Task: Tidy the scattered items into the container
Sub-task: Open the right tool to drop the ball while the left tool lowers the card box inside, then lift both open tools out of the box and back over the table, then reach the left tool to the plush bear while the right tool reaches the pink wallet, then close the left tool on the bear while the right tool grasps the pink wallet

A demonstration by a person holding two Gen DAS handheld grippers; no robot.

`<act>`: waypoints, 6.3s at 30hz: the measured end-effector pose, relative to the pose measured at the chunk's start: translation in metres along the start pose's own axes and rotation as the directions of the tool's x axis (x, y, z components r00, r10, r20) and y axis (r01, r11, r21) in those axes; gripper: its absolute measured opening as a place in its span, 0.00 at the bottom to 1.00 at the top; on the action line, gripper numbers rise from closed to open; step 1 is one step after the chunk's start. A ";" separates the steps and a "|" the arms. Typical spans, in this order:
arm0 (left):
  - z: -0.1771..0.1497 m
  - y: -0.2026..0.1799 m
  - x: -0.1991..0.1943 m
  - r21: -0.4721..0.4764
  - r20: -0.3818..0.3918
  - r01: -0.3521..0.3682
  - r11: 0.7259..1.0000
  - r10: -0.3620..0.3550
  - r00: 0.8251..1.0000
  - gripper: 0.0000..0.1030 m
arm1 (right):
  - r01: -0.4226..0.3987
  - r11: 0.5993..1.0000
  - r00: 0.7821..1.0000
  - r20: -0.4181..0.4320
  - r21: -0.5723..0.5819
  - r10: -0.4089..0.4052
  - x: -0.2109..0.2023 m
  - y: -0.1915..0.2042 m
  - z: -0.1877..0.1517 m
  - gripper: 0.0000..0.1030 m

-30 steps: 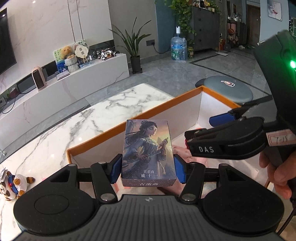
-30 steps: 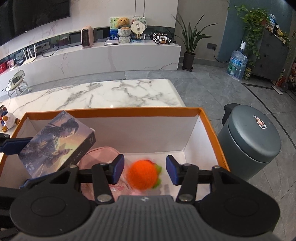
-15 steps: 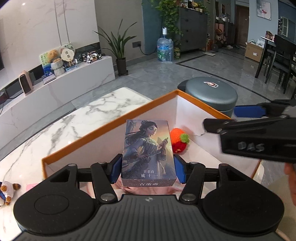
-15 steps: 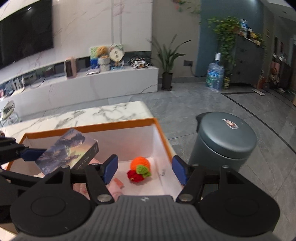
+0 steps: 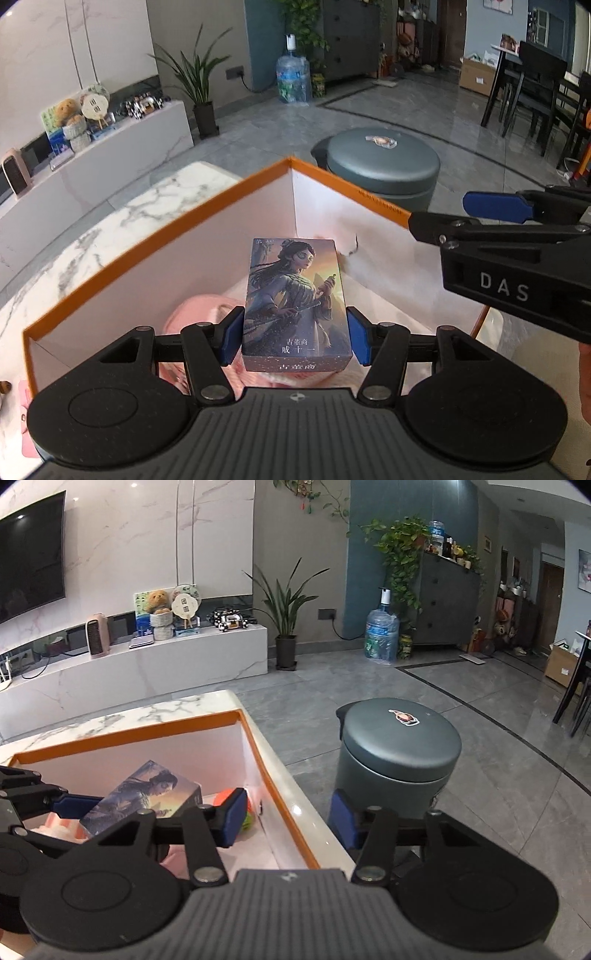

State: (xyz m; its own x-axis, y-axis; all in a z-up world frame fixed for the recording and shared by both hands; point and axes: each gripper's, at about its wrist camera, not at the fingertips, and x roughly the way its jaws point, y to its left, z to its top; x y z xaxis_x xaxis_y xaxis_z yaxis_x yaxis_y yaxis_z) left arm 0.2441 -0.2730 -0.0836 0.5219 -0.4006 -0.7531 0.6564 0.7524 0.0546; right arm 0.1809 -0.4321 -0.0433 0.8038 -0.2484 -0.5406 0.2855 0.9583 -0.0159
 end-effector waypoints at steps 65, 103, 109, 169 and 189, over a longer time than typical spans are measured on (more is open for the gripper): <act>-0.072 0.045 -0.190 -0.150 0.159 -0.243 0.958 0.266 0.951 0.67 | -0.161 0.978 0.984 0.059 -0.132 0.170 -0.138 0.104 0.005 0.65; -0.216 0.174 -0.262 -0.481 0.038 -0.353 0.803 0.421 0.906 0.69 | -0.328 0.868 0.942 -0.061 -0.372 0.330 -0.170 0.299 -0.043 0.77; -0.221 0.202 -0.250 -0.532 0.022 -0.354 0.769 0.431 0.902 0.69 | -0.330 0.872 0.944 -0.128 -0.361 0.304 -0.135 0.315 -0.048 0.80; -0.178 0.386 -0.082 -0.573 0.041 -0.388 0.722 0.498 0.866 0.86 | -0.389 0.896 0.917 -0.183 -0.214 0.355 0.097 0.419 -0.029 0.83; -0.199 0.417 -0.066 -0.682 0.095 -0.216 0.699 0.377 0.922 0.81 | -0.451 0.869 0.888 -0.202 -0.205 0.414 0.108 0.433 -0.030 0.83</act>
State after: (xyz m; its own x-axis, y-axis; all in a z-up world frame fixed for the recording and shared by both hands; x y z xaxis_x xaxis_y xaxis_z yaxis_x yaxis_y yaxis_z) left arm 0.3751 0.1709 -0.1412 0.7796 -0.1352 -0.6115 -0.0250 0.9689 -0.2461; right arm 0.3754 -0.0399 -0.1333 0.7265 0.2046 -0.6560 -0.2218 0.9734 0.0581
